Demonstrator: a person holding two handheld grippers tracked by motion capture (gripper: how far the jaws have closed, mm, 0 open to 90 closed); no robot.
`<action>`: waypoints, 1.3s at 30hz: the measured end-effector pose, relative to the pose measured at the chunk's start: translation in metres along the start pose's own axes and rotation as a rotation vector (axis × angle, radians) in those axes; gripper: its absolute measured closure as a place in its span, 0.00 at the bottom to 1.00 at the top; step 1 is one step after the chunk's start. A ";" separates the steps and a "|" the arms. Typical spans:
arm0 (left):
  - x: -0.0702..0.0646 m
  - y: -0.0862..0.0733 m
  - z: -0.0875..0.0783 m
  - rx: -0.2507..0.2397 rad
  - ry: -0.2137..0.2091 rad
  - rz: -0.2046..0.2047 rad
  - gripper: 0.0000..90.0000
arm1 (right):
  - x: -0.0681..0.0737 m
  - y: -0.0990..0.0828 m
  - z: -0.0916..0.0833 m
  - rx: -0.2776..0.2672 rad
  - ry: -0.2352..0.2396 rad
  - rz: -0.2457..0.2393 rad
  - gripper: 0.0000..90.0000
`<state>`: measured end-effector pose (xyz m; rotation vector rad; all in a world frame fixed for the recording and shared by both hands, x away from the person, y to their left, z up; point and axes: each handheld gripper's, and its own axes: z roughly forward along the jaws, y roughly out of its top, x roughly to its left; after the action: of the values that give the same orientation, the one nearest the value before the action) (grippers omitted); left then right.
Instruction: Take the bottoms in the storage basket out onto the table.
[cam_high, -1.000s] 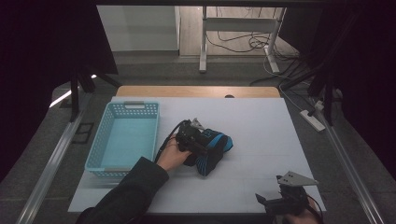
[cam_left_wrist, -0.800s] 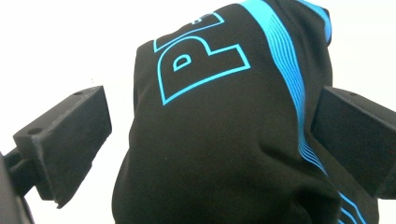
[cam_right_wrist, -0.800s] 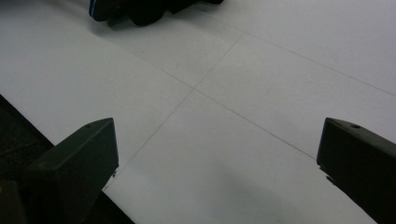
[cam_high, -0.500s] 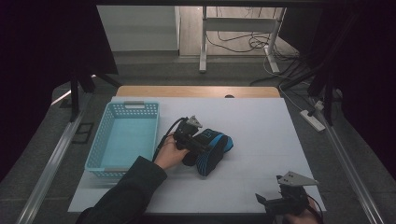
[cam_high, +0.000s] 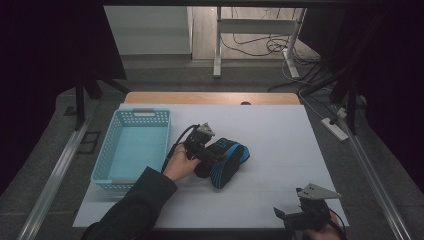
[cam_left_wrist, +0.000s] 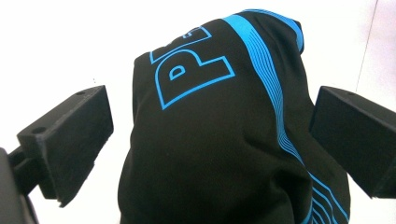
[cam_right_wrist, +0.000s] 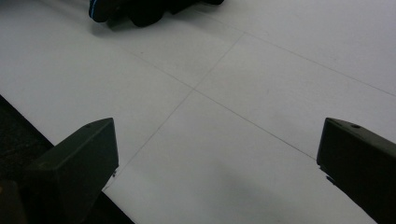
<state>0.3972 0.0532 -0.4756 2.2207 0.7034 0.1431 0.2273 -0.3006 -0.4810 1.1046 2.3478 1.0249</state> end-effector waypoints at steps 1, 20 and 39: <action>0.000 0.000 0.000 -0.001 -0.002 0.000 0.01 | 0.000 0.000 0.000 0.000 0.000 0.000 0.00; -0.003 0.001 -0.014 -0.020 -0.011 0.002 0.00 | -0.001 0.000 0.000 -0.008 -0.001 0.008 0.00; -0.005 -0.002 -0.030 -0.022 -0.001 -0.004 0.00 | -0.001 0.000 0.000 -0.007 -0.001 0.007 0.00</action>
<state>0.3829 0.0716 -0.4561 2.1978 0.7028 0.1475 0.2274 -0.3011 -0.4810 1.1117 2.3389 1.0342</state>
